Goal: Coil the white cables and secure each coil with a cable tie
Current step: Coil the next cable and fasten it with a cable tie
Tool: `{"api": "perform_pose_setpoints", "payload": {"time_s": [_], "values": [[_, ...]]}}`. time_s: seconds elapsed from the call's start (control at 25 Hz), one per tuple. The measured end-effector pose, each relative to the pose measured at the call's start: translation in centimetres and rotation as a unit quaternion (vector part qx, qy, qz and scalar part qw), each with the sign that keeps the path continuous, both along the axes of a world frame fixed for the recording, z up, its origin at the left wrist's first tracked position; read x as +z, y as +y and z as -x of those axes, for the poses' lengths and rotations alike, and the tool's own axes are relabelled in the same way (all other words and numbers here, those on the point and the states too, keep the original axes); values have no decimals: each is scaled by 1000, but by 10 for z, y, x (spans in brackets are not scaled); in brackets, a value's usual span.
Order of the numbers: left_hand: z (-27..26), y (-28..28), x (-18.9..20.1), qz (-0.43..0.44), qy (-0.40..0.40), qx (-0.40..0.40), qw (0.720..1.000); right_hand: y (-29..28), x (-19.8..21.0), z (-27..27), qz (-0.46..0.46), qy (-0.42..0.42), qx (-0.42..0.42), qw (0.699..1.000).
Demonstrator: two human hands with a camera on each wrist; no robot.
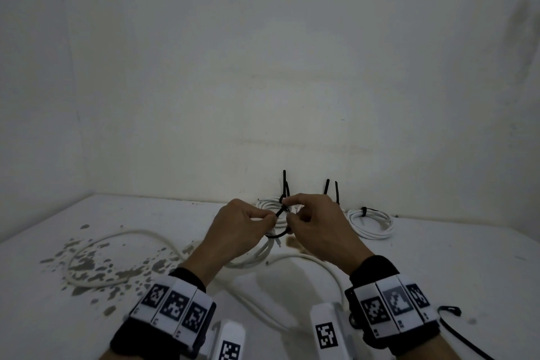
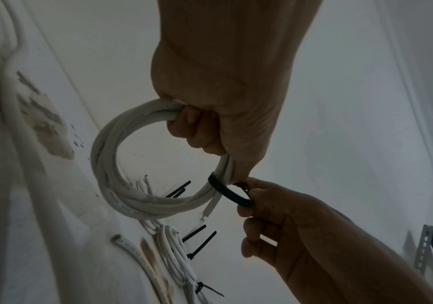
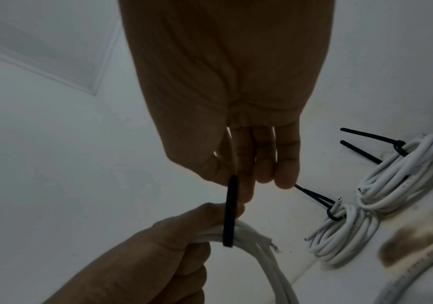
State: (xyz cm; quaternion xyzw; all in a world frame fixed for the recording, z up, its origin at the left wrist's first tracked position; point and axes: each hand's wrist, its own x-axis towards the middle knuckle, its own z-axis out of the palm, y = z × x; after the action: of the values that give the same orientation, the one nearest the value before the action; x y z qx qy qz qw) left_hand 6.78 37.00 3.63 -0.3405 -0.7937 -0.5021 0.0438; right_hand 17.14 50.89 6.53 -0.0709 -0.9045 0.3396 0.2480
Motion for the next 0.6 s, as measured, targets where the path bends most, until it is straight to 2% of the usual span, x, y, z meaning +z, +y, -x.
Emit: {"api": "perform_pose_setpoints", "payload": {"time_s": [0.16,0.28,0.4,0.6], "values": [[-5,-2,4,19,17,9,1000,1,1,-4,81,-22,27,996],[-4,-4,10,18,31,6,999,-1,-1,-3,165,9,41,985],[-5,-6,15,35,53,24,998,-3,-2,-1,154,36,31,987],[-8,-6,15,27,25,-5,999,-7,1,-4,218,-21,74,973]]}}
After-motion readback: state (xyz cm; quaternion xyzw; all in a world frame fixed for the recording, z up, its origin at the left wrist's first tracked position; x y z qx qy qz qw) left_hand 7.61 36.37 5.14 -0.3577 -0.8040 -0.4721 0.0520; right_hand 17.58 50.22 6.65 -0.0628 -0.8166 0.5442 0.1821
